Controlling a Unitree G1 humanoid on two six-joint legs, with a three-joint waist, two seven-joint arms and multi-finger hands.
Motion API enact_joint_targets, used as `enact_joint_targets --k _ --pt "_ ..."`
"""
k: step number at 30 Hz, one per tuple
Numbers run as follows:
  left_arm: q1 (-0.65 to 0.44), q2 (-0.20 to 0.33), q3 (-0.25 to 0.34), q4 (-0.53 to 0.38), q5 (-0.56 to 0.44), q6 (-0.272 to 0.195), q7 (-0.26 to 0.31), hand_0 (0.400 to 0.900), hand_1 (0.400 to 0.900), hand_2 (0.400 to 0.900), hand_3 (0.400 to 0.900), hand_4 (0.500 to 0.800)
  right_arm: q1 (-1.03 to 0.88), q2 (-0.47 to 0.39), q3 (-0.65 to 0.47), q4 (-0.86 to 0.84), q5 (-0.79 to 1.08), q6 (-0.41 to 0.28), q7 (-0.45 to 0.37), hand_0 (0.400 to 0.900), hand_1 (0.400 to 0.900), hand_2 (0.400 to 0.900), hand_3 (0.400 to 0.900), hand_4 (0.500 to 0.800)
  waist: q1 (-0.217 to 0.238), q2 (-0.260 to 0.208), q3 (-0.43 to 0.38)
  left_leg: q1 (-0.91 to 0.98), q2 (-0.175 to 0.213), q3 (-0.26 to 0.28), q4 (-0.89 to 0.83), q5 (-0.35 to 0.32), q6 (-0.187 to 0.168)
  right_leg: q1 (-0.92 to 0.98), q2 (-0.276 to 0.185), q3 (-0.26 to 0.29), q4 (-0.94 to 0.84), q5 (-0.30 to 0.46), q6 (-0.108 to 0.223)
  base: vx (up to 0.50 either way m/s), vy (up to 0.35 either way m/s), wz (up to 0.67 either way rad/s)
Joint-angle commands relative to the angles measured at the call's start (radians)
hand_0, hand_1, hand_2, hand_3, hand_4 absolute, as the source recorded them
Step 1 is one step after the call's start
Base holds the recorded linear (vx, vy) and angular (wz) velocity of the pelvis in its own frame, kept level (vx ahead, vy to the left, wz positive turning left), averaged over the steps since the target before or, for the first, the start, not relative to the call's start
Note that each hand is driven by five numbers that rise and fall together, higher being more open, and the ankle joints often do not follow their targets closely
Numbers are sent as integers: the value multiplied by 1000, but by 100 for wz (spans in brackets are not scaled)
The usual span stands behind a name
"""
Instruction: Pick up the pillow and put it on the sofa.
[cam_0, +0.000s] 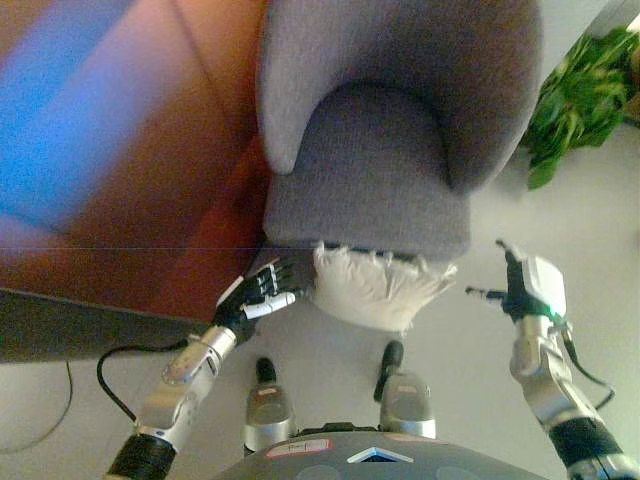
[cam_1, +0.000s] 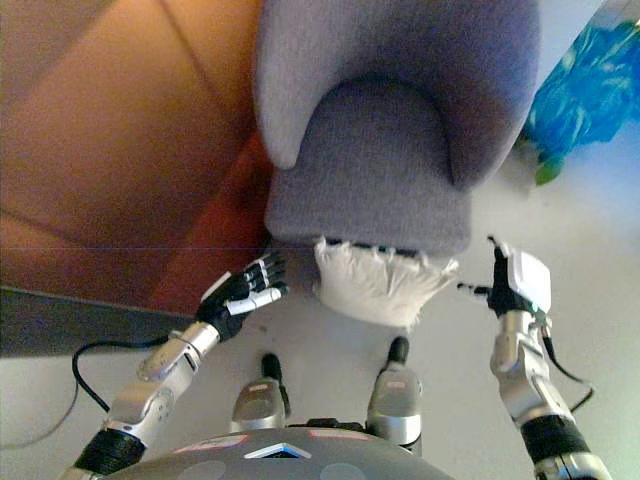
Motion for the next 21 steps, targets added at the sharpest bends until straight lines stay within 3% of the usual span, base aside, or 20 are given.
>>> enact_joint_targets --k 1,5,10,18,21 --pt "-72 58 1 -106 -50 -120 -5 900 900 900 900 800 -145 -17 6 0 -44 15 -93 900 900 900 900 800 33 -10 69 -95 93 -67 191 -69 38 -117 -137 82 71 73 74 -163 -32 22" --pt "-146 68 -55 -104 -50 -153 12 900 900 900 900 800 -262 -44 37 54 -5 33 -112 900 900 900 900 800 53 -8 142 -279 88 -130 325 -100 40 -265 -165 120 156 53 73 -174 -43 20" --pt "-208 79 -83 -103 -55 -165 10 900 900 900 900 800 -388 -62 62 85 60 45 -75 900 900 900 900 800 78 -12 190 -441 94 -187 428 -136 43 -425 -172 178 281 7 74 -102 2 2" --pt "-277 76 -102 -121 -88 -187 5 900 900 900 900 800 -508 -76 78 145 114 46 -107 900 900 900 900 800 88 13 201 -652 100 -209 550 -154 49 -622 -179 218 414 -21 73 -62 33 4" --pt "-299 71 -115 -127 -100 -192 -5 900 900 900 900 800 -587 -84 81 202 140 54 -112 900 900 900 900 800 98 32 201 -747 85 -221 626 -169 49 -710 -191 230 487 -30 69 -28 58 6"
